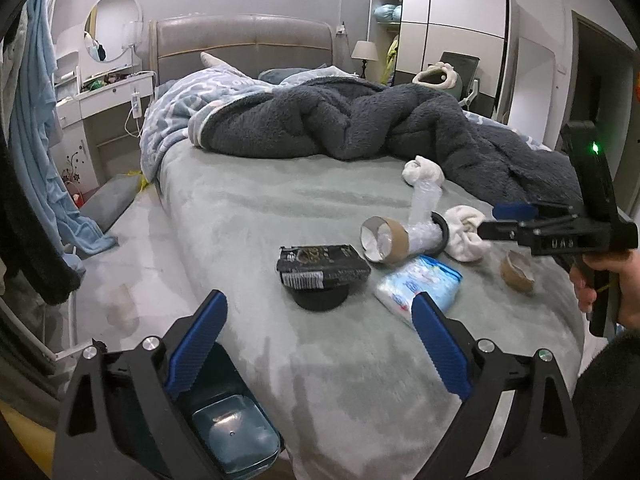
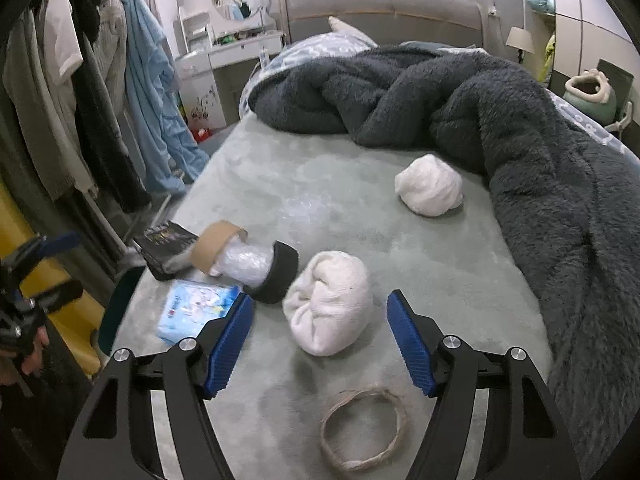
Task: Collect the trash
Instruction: 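Grasp the black tissue packet with the left tool while the right tool grasps the white rolled towel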
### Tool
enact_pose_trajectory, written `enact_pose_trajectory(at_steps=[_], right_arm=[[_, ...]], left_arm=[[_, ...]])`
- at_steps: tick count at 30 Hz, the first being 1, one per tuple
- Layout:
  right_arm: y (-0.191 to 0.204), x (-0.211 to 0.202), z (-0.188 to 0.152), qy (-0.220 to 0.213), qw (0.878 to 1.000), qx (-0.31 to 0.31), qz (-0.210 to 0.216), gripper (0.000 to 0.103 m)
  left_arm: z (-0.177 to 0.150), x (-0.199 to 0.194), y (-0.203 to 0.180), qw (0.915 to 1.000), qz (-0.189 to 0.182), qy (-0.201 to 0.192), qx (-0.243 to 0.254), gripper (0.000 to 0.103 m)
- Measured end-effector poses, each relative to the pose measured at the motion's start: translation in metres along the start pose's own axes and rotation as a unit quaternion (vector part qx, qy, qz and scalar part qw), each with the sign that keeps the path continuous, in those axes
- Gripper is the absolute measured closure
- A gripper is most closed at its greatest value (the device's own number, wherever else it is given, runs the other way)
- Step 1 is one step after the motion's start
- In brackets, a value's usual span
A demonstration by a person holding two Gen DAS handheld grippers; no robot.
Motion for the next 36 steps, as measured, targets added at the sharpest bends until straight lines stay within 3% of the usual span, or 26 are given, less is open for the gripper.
enact_pose_trajectory(at_steps=[6, 14, 17, 20, 32, 36], right_arm=[[-0.014, 0.009, 0.002, 0.015, 1.0, 0.009, 0.009, 0.034], [-0.024, 0.026, 0.001, 0.042, 0.998, 0.033, 0.026, 0.051], [-0.024, 0.025, 0.004, 0.037, 0.998, 0.042, 0.036, 0.063], [-0.023, 0.021, 0.007, 0.032, 0.998, 0.04, 0.032, 0.068], [-0.037, 0.004, 0.032, -0.02, 0.997, 0.052, -0.044, 0.069], [-0.032, 0.005, 0.039, -0.032, 0.997, 0.053, -0.049, 0.069]], left_arm=[[0.006, 0.017, -0.006, 1.0, -0.003, 0.0, 0.009, 0.008], [0.007, 0.043, -0.015, 0.9996, -0.014, 0.02, 0.013, 0.008], [0.008, 0.054, -0.017, 0.9994, -0.013, 0.025, 0.018, 0.009], [0.008, 0.064, -0.019, 0.9992, -0.014, 0.029, 0.024, 0.012], [0.01, 0.094, -0.014, 0.9981, -0.014, 0.059, 0.013, 0.026], [0.012, 0.094, -0.014, 0.9981, -0.021, 0.057, 0.008, 0.029]])
Point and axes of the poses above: each gripper's, at about its wrist camera, not at the fingertips, and x roughly the way its jaws point, y to its left, z to its top, the point moved 7 cm from there along x, roughly the way its jaws point, and after that the axes turned 8 degrees about z, right-handed, at the moved point
